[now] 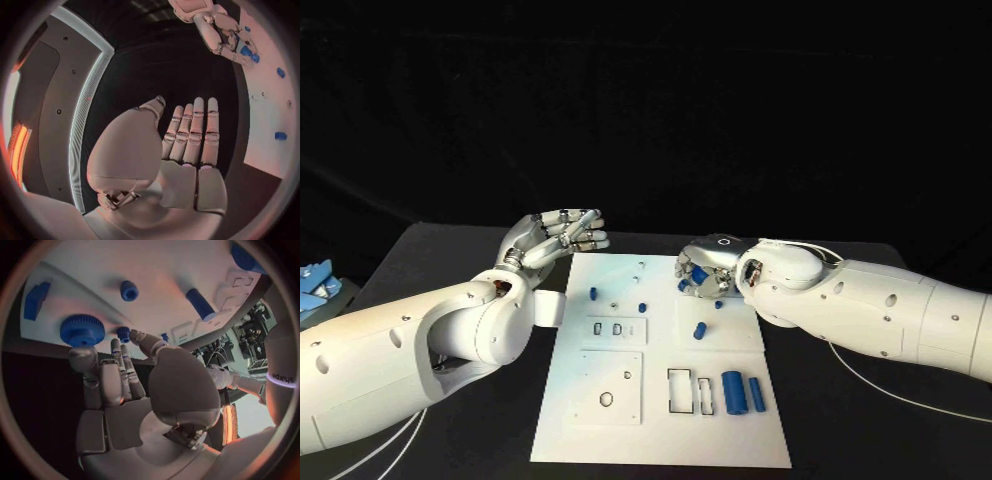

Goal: Assemble the parts on the task board

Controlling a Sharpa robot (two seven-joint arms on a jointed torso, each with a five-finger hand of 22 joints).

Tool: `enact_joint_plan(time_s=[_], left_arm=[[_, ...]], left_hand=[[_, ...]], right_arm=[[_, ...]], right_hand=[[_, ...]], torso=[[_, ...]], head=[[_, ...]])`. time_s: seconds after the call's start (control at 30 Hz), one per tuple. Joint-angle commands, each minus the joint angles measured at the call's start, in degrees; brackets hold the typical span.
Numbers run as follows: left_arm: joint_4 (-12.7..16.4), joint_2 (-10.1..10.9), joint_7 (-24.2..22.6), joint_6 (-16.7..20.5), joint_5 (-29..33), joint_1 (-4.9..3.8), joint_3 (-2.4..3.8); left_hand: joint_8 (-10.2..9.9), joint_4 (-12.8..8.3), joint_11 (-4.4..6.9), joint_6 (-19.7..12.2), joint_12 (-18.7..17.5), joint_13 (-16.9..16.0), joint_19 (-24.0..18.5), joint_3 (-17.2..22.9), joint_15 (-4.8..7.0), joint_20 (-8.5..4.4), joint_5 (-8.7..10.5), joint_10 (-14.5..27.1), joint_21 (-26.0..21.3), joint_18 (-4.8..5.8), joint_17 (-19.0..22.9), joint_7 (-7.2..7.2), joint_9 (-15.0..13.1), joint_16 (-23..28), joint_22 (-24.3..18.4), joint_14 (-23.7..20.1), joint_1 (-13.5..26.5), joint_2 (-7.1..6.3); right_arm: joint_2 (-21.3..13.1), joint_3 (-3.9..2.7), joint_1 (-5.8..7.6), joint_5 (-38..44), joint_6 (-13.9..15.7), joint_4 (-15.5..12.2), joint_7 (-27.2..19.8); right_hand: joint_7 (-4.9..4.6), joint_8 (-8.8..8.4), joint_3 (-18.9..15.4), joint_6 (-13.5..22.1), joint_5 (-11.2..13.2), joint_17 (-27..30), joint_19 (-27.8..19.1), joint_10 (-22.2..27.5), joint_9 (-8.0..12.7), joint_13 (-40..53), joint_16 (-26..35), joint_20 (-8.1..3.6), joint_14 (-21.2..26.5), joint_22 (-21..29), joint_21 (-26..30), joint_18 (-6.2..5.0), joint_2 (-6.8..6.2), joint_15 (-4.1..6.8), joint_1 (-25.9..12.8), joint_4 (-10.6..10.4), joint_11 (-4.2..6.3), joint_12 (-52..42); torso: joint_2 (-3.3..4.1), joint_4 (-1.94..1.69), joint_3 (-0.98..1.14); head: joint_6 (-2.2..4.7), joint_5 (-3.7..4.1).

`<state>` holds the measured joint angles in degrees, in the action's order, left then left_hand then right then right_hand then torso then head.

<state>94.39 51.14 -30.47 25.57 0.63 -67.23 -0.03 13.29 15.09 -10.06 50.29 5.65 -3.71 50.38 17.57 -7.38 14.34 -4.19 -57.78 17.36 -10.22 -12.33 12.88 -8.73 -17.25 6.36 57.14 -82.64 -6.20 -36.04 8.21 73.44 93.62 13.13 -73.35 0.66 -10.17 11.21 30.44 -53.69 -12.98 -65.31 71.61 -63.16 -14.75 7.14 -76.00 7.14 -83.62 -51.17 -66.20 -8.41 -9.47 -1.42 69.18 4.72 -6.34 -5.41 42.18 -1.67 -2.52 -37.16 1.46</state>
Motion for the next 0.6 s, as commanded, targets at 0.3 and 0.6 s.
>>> enact_joint_plan(time_s=[0.3, 0.6], left_arm=[[-0.25, -0.15, -0.14, -1.00, 0.24, -0.11, 0.06], [-0.23, -0.15, -0.05, -1.13, 0.30, -0.12, 0.07]], left_hand=[[-0.20, 0.02, -0.33, -0.35, -0.38, 0.07, 0.32, 0.18, -0.34, -0.02, 0.18, 0.26, -0.03, -0.31, -0.05, 0.46, 0.09, 0.35, -0.08, -0.19, 0.20, -0.42], [-0.25, 0.00, -0.34, -0.40, -0.49, 0.07, 0.33, 0.21, -0.36, -0.02, 0.18, 0.31, -0.05, -0.32, -0.08, 0.47, 0.11, 0.40, -0.11, -0.21, 0.23, -0.47]], right_arm=[[0.37, -0.02, -0.26, -0.07, 0.06, 0.32, -0.18], [0.47, 0.00, -0.36, -0.04, 0.50, 0.69, 0.35]], right_hand=[[0.54, 1.03, 2.12, -1.49, 2.23, -1.72, 1.08, -2.29, -1.01, 0.56, -1.94, -0.28, -2.33, -2.57, -2.04, 1.47, 1.99, 0.54, 1.45, -0.76, 0.60, -1.58], [0.78, 1.71, 3.40, -2.26, 3.72, -2.65, 1.50, -3.26, -1.74, 0.90, -2.78, -0.52, -2.45, -4.07, -3.06, 1.67, 2.87, 0.77, 2.32, -0.81, 1.00, -2.18]], torso=[[-0.04, -0.03, -0.02], [0.16, -0.12, -0.06]], head=[[-0.28, -0.13], [-0.48, -0.11]])
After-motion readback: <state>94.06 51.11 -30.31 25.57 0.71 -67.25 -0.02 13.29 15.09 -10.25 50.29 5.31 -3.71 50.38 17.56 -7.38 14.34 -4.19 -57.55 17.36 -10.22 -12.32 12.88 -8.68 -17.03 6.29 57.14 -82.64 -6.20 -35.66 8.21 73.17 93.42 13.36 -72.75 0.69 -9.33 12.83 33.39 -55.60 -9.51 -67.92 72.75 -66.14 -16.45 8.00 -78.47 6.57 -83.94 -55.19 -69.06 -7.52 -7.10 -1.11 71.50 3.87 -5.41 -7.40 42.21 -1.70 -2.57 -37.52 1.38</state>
